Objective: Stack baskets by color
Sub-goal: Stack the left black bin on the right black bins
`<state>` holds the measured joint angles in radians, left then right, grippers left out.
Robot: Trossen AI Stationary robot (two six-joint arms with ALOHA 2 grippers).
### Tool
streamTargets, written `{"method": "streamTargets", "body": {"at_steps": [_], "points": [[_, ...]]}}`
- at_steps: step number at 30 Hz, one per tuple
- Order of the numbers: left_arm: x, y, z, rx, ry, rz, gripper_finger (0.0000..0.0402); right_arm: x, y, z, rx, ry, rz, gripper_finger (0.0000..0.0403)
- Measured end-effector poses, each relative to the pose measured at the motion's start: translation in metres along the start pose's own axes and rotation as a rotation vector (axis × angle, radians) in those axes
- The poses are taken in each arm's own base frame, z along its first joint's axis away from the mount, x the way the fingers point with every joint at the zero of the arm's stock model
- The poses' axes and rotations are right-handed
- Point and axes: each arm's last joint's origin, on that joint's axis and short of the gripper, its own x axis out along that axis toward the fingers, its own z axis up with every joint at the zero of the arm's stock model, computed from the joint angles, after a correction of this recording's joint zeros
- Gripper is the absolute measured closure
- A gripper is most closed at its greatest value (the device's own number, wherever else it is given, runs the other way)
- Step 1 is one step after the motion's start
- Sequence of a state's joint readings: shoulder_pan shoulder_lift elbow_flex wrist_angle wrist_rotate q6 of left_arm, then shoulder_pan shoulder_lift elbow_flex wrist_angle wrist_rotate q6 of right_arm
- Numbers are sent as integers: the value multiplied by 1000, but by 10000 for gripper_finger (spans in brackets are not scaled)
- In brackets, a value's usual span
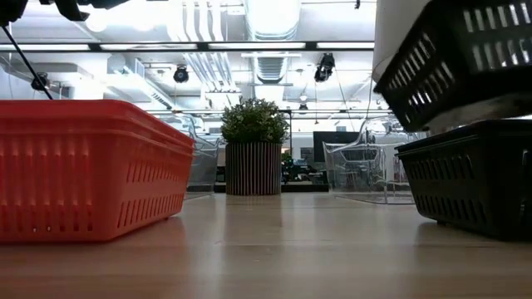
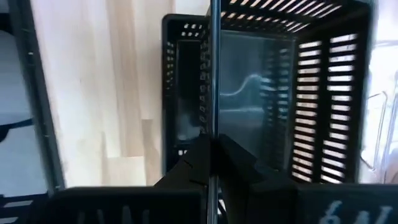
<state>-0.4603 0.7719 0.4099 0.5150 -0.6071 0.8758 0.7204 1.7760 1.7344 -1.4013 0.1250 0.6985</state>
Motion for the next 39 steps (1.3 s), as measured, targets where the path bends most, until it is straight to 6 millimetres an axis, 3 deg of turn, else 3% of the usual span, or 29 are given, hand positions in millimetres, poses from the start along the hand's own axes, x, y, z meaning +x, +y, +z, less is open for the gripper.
{"method": "streamTargets", "body": {"at_steps": [12,32,39], "points": [[1,-1,0,6,2,-3,343,17,-1,0,13,-8,-32,368],[1,-1,0,3,3,-3,343,15,2,2,85,-5,30,356],[1,-1,0,3,3,-3,343,17,-6,10,71,-144,-118,365]]}}
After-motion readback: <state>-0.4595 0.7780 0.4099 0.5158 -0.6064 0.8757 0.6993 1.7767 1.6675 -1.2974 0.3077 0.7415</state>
